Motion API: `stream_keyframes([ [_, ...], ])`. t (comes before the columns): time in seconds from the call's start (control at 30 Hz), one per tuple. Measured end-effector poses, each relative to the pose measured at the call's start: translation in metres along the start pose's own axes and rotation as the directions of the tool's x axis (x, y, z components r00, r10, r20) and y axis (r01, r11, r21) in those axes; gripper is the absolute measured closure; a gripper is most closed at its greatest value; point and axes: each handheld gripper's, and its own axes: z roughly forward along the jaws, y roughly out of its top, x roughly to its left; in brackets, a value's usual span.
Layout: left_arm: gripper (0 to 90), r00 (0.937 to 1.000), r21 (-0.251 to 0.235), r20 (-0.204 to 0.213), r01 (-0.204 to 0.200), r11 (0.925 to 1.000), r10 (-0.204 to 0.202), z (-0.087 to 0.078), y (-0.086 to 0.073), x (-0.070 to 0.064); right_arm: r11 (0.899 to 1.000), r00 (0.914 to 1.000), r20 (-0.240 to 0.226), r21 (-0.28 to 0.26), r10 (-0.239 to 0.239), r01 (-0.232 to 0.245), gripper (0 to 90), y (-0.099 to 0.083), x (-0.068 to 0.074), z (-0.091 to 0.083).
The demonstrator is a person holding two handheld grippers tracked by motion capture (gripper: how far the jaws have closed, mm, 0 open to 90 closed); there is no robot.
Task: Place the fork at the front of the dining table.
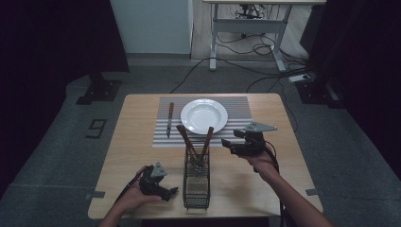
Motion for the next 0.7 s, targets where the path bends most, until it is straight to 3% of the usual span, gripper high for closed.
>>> stream_keyframes([
  [0.7, 0.0, 1.0, 0.0, 0.0, 0.0, 1.0, 0.0, 0.0, 0.0, 0.0, 0.999, 0.9963, -0.084, 0.027, -0.02, 0.023, 40.9, 0.017, 0.017, 0.03],
])
